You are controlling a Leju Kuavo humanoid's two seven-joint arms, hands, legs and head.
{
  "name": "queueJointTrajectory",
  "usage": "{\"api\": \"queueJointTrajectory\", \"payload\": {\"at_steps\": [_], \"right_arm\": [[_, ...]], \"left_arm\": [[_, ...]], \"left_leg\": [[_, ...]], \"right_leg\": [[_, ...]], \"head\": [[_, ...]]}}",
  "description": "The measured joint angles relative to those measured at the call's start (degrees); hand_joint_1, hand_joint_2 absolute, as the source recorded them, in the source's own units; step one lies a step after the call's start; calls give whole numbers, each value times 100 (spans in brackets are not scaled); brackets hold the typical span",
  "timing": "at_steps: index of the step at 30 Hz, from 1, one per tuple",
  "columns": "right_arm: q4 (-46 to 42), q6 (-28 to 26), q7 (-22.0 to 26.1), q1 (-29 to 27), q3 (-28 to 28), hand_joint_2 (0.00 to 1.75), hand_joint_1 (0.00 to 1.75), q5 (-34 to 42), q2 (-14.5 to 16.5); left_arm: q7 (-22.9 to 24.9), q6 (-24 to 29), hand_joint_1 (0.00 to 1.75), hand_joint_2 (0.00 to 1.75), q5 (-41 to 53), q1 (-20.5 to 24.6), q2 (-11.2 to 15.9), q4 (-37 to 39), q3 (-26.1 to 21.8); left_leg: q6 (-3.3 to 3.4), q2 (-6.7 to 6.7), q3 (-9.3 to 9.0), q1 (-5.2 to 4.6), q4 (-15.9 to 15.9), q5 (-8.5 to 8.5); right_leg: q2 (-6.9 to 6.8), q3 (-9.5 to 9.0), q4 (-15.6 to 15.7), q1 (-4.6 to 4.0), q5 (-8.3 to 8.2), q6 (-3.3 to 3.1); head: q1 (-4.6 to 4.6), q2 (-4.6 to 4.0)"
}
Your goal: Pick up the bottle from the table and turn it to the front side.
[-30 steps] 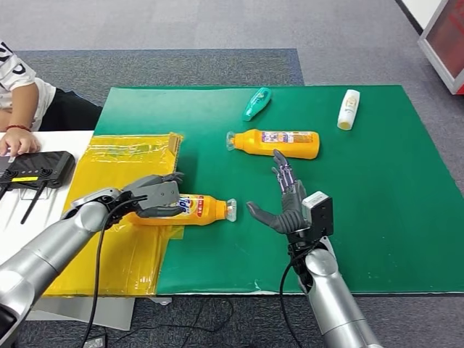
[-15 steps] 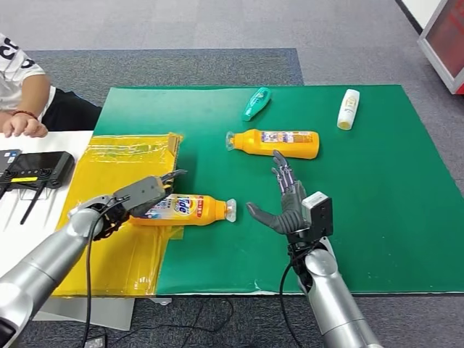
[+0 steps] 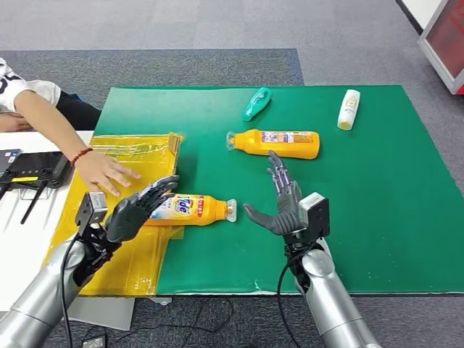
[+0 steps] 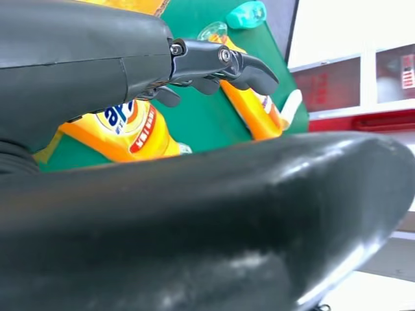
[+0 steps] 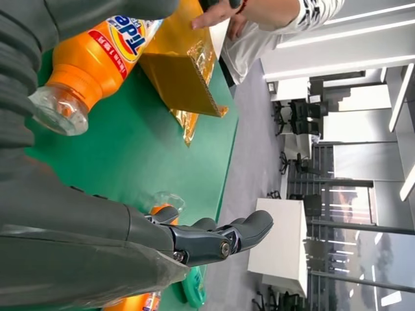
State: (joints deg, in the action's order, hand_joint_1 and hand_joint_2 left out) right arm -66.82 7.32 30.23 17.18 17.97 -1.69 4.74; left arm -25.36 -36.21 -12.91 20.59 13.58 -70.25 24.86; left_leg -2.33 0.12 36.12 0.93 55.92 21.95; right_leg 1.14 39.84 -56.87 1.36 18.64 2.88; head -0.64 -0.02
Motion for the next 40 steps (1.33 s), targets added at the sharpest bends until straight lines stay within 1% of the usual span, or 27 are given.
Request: {"api": "queueJointTrajectory", "payload": {"at_steps": [8,15,22,24,26,30,34,40], "right_arm": [[0,-23,0,-6,51,175,0,-18,0],[-3,-40,0,-33,66,175,0,-95,0],[-14,-46,0,-45,85,175,0,-180,0],[-35,-41,-1,-49,95,175,0,-187,0],[-69,-38,-3,-61,98,175,0,-194,0],[-167,-62,-17,-143,96,175,0,-220,-3],[-300,-114,-33,-252,96,175,0,-252,-14],[-439,-166,-67,-330,96,175,0,-296,-18]], "left_arm": [[-158,-280,0,0,-212,-333,-58,-150,-232],[-248,-358,0,0,-286,-588,-136,-198,-348],[-516,-625,0,0,-400,-797,-251,-360,-434],[-550,-539,0,0,-344,-830,-304,-410,-471],[-554,-213,0,0,-131,-855,-360,-462,-515],[-476,756,0,175,465,-884,-493,-557,-621],[-445,1490,0,175,872,-954,-676,-677,-728],[-450,2255,0,175,1363,-1053,-903,-844,-835]], "left_leg": [[0,0,0,0,0,0],[2,0,0,0,0,2],[2,0,0,0,0,2],[2,0,0,0,0,3],[2,0,0,0,0,3],[2,0,0,0,0,3],[3,0,1,0,0,3],[5,0,1,0,0,7]], "right_leg": [[0,0,0,0,1,0],[0,0,1,0,1,0],[0,0,2,0,1,0],[0,0,2,0,1,0],[0,0,2,0,1,0],[0,0,3,0,1,1],[0,0,3,0,1,1],[0,0,6,0,1,1]], "head": [[-1,0],[-1,0],[0,1],[0,0],[-1,0],[0,0],[-1,0],[0,0]]}}
